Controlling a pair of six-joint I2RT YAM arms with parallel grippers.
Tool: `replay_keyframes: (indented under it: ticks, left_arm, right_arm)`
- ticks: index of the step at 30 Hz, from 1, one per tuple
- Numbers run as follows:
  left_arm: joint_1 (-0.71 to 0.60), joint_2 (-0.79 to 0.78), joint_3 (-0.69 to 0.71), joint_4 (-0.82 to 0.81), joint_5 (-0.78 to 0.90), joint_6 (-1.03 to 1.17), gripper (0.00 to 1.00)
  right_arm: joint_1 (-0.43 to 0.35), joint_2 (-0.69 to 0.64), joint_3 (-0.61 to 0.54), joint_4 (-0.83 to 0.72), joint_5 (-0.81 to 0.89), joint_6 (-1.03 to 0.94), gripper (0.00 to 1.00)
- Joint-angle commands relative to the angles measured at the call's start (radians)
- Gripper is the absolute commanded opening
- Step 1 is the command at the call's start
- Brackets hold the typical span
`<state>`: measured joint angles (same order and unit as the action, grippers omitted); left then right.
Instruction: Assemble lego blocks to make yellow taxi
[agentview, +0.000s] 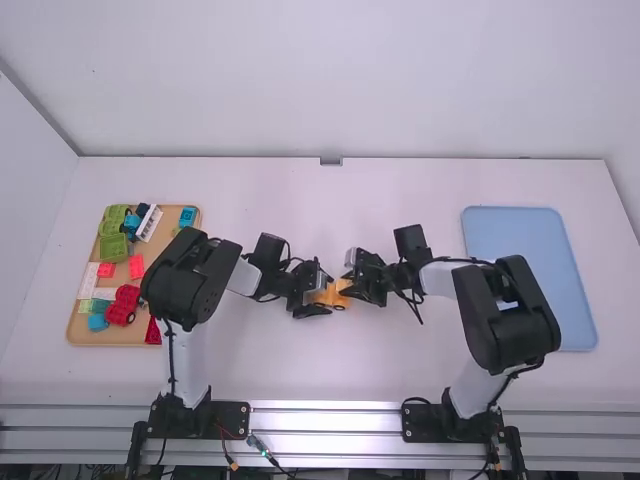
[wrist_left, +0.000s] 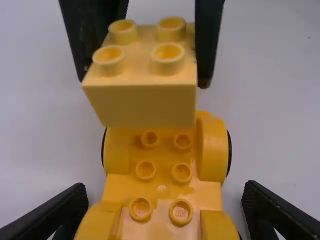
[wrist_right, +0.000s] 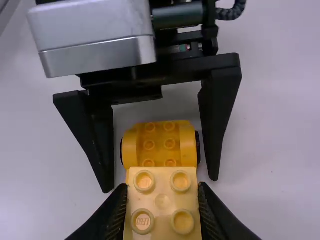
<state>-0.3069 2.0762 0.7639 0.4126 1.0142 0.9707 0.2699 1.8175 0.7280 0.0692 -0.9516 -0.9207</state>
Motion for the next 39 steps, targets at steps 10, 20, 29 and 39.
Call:
replay_keyframes:
  ticks: [10, 20, 29, 39]
  left_arm:
    - [-0.019, 0.037, 0.029, -0.01, 0.012, 0.003, 0.59]
    - [-0.021, 0.037, -0.013, 0.148, -0.076, -0.137, 0.52]
    - [-0.021, 0.037, -0.039, 0.213, -0.055, -0.171, 0.53]
    - [-0.021, 0.037, -0.038, 0.213, -0.055, -0.196, 0.58]
  right_arm:
    - [-0.002, 0.01, -0.006, 0.008, -0.016, -0.003, 0.09]
    - [-0.001, 0.01, -0.006, 0.076, 0.049, 0.043, 0.09]
    - [-0.004, 0.01, -0.006, 0.085, 0.066, 0.003, 0.09]
    - [0.008, 0.01, -0.006, 0.08, 0.055, -0.064, 0.04]
